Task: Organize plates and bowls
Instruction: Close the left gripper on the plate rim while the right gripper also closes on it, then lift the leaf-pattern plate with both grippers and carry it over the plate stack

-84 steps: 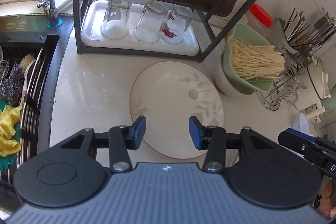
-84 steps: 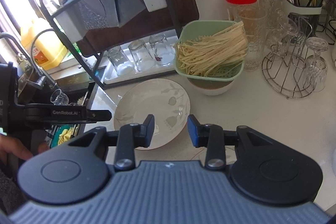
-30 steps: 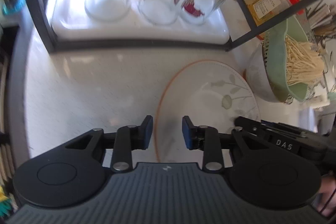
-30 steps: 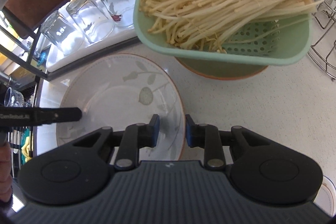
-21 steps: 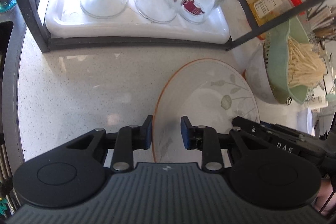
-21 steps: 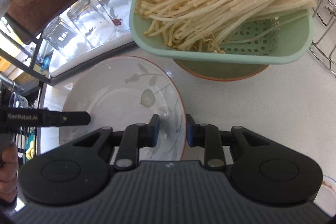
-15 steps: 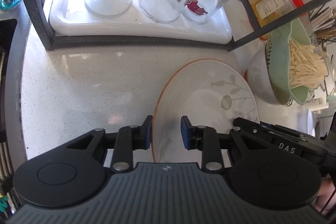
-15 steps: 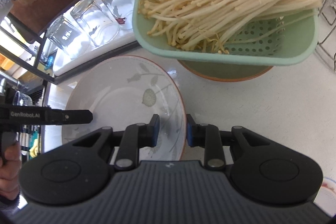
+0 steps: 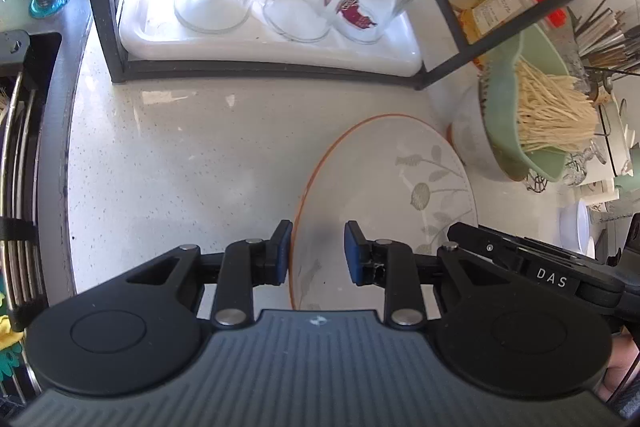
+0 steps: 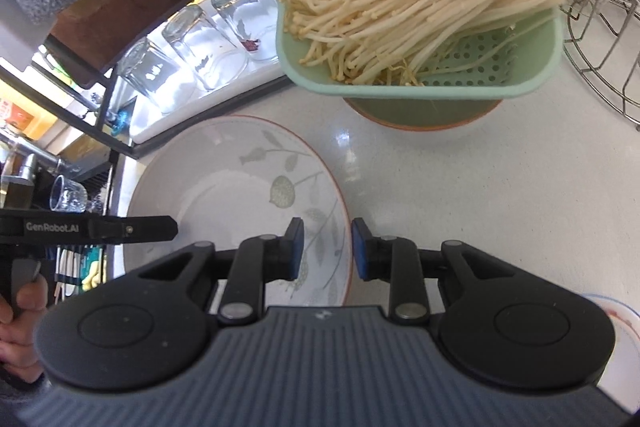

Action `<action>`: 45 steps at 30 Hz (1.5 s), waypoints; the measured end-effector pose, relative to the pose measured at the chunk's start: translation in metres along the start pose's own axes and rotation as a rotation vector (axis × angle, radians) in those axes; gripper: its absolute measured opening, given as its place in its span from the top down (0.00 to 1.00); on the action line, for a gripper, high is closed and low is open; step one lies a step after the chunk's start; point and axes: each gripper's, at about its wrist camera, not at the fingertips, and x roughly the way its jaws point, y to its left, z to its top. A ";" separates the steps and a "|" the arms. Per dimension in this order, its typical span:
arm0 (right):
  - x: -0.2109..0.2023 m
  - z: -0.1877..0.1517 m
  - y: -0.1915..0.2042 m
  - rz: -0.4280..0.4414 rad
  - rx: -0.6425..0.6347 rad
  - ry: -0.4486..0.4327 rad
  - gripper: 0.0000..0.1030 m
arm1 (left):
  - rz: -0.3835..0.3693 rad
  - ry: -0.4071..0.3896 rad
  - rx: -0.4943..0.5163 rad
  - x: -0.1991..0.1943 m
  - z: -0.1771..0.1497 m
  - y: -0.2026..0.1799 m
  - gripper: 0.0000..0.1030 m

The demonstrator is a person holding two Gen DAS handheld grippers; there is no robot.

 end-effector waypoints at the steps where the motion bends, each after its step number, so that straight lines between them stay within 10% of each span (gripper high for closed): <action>1: -0.003 -0.002 -0.001 0.007 0.004 -0.003 0.72 | -0.001 -0.003 0.001 -0.003 -0.002 -0.002 0.69; 45: -0.122 -0.090 -0.118 0.041 0.194 -0.017 0.72 | -0.096 0.106 0.231 0.005 -0.078 -0.145 0.69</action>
